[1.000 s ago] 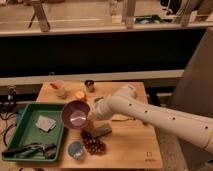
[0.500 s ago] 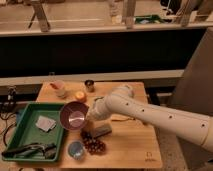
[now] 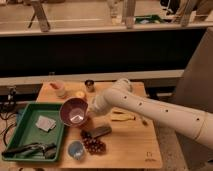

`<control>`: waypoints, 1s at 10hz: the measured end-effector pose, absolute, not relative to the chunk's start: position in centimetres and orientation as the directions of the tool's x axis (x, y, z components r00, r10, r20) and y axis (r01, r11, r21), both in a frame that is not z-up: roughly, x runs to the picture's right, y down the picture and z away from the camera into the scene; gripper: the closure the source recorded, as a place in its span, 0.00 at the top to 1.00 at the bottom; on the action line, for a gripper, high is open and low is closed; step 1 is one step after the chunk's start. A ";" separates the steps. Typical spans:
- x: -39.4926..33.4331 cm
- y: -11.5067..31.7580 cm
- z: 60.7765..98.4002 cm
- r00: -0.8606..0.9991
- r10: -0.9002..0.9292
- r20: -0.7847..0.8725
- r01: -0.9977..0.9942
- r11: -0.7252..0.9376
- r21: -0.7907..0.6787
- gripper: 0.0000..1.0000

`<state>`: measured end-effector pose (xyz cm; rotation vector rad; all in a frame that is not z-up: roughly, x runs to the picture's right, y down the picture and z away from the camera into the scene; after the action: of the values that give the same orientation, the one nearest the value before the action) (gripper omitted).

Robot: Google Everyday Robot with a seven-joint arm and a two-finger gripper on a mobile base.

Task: Stack bowls on top of each other

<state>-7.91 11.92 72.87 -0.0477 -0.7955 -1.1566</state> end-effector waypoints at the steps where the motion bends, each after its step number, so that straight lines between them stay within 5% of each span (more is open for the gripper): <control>1: -8.0 11.8 73.3 0.161 -0.790 0.592 0.837 0.427 0.341 0.04; 10: -8.3 11.2 75.8 0.114 -0.706 0.699 0.870 0.410 0.273 0.04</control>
<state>-8.34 11.16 75.79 -0.2254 -0.8744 -1.1701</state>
